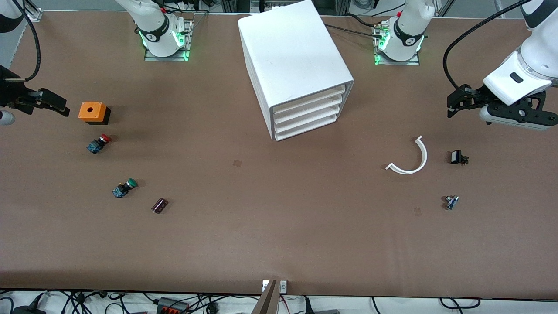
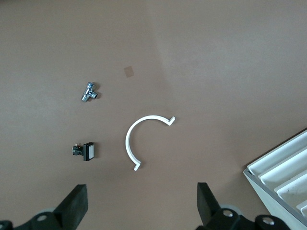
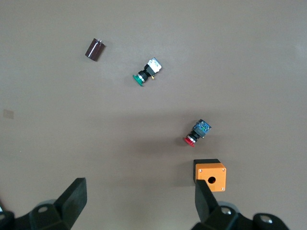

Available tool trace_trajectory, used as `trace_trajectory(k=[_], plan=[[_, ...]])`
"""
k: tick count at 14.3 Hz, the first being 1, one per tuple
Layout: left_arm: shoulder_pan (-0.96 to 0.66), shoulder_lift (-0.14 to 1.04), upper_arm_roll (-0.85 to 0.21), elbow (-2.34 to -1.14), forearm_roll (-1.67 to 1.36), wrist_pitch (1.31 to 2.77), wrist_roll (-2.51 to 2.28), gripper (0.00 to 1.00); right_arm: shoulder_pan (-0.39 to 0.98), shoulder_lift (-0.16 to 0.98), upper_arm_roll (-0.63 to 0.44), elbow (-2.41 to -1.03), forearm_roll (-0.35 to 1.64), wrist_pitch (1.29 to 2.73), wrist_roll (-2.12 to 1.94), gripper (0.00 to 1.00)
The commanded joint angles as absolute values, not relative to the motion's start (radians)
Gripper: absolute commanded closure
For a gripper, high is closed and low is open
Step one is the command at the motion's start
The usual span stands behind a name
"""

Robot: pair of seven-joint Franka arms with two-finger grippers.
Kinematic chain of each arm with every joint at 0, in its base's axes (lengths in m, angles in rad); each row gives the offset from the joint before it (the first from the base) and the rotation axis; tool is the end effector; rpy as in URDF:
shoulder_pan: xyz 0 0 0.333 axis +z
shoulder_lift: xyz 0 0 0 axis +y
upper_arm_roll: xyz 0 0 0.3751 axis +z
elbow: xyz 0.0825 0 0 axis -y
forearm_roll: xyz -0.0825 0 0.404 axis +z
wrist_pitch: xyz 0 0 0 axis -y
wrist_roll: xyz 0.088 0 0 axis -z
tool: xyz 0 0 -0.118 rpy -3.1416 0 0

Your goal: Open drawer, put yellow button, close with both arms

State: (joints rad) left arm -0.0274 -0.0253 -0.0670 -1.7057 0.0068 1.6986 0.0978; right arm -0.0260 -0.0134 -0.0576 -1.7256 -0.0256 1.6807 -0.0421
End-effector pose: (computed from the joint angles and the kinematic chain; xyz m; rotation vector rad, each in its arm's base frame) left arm 0.5712 -0.0539 0.6315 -3.1184 0.3019 -0.0284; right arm 0.5711 -0.0508 0.6132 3.1180 -0.0597 -0.0515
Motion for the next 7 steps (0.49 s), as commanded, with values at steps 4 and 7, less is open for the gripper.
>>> trace_trajectory(k=[4, 7], plan=[[-0.029, -0.029, -0.069, -1.701, 0.023, 1.677, 0.101, 0.0, -0.028, -0.038, -0.049, -1.759, -0.038, 1.706, -0.048, 0.0], [-0.029, -0.029, -0.069, -1.701, 0.023, 1.677, 0.098, 0.0, -0.028, -0.04, -0.049, -1.758, -0.038, 1.704, -0.048, 0.0]])
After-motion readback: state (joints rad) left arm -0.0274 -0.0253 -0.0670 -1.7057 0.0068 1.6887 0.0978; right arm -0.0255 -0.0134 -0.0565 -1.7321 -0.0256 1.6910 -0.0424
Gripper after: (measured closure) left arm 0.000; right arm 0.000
